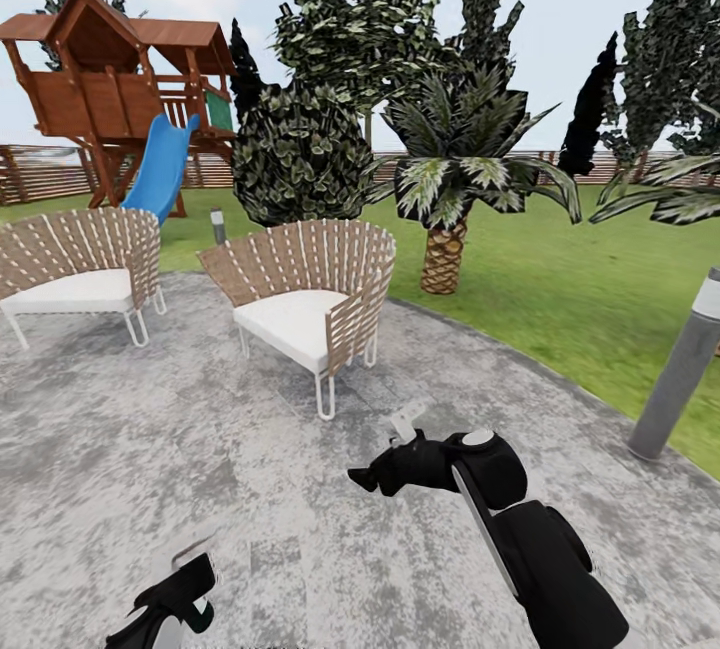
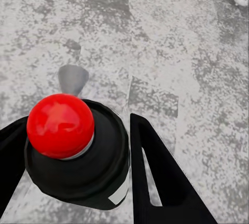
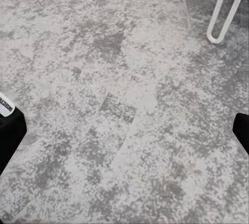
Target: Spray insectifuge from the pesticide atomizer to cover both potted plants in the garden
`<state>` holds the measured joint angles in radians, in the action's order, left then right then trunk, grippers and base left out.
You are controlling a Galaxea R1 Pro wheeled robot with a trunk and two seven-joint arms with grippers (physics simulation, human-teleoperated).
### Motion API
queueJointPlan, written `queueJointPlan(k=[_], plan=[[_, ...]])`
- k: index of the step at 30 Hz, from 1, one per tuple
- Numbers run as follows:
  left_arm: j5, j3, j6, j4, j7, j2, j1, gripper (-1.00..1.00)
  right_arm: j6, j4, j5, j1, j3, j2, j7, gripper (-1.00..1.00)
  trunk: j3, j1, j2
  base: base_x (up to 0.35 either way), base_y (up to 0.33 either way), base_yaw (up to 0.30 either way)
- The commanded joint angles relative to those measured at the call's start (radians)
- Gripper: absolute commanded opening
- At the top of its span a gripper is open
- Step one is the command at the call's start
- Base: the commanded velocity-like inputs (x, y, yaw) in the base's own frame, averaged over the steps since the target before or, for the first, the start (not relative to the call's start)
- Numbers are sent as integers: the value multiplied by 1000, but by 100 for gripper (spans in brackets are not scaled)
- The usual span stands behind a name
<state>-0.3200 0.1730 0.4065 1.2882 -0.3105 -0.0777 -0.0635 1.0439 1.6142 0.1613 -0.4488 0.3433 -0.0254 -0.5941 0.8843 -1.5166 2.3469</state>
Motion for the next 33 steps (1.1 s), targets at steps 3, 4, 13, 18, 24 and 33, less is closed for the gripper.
queueJointPlan(k=[3, 4, 13, 18, 24, 33], plan=[[-10, 0, -9, -6, -5, -1, 0, -100, 3, 1, 10, -1, -3, -1, -9, 100, 1, 0, 0, 0, 0, 293], [-10, -1, -11, -7, -5, -1, 0, -100, 3, 1, 11, -1, -3, -2, -9, 100, 1, 0, 0, -67, 0, 293], [-11, -1, -11, -7, -3, -1, -1, -100, 3, 1, 11, -2, -5, -2, -9, 100, 1, 0, 0, -231, -21, 293], [-11, -1, -9, -7, -2, -1, -1, -100, 3, 1, 11, -2, -4, -4, -9, 100, 1, 0, 0, -341, -2, 293], [-11, 0, -9, -7, -2, -2, -1, -100, 3, 1, 11, -2, -3, -4, -9, 100, 1, 0, 0, -333, 99, 293], [-12, 2, -10, -7, -2, -3, -1, -100, 3, 1, 11, -2, -1, -1, -9, 100, 5, 0, 0, -308, 187, 154]])
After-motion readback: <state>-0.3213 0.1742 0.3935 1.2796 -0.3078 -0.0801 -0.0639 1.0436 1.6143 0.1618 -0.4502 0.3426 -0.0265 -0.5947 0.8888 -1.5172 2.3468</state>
